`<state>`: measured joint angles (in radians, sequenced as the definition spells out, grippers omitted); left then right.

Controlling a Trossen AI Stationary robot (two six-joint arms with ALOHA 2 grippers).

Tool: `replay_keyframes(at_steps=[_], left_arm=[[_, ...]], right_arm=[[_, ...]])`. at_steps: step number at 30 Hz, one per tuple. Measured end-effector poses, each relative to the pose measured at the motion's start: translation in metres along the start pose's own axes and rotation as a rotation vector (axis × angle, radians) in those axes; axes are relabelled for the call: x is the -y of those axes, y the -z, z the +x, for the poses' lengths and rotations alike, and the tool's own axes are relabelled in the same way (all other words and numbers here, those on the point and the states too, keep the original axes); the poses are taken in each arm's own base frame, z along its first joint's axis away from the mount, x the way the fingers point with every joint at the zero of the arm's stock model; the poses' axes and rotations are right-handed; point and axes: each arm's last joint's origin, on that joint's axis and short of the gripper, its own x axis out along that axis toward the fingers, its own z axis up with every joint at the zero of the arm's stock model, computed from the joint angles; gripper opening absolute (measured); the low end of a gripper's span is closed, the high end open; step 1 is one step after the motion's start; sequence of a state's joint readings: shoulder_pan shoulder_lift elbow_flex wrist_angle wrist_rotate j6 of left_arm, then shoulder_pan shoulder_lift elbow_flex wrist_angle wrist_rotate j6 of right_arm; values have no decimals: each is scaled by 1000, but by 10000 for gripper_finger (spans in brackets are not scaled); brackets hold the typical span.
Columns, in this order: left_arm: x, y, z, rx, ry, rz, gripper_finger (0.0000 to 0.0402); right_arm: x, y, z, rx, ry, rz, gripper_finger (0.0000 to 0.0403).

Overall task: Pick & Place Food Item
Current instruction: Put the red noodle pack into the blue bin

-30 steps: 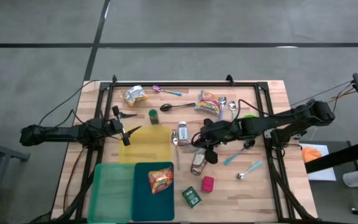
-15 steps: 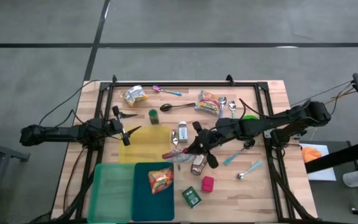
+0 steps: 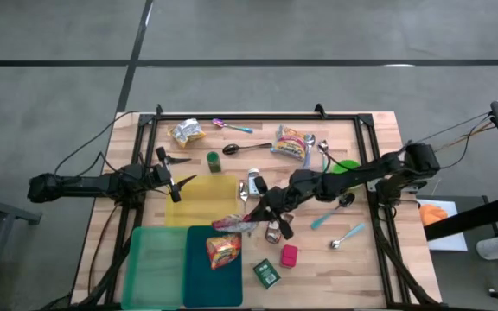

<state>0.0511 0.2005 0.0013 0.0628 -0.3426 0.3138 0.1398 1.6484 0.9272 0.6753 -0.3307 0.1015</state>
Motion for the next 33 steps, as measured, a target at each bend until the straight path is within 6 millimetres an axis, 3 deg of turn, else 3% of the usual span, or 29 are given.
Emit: replay_keyframes(at_steps=[5,22,33], left_arm=[[0,0,0,0,0,0,275],[0,0,0,1,0,0,275],[0,0,0,1,0,0,275]], right_arm=[[4,12,12,62,-27,-22,8],[24,48,75,-2,-34,-36,8],[40,91,88,-90,11,-74,8]])
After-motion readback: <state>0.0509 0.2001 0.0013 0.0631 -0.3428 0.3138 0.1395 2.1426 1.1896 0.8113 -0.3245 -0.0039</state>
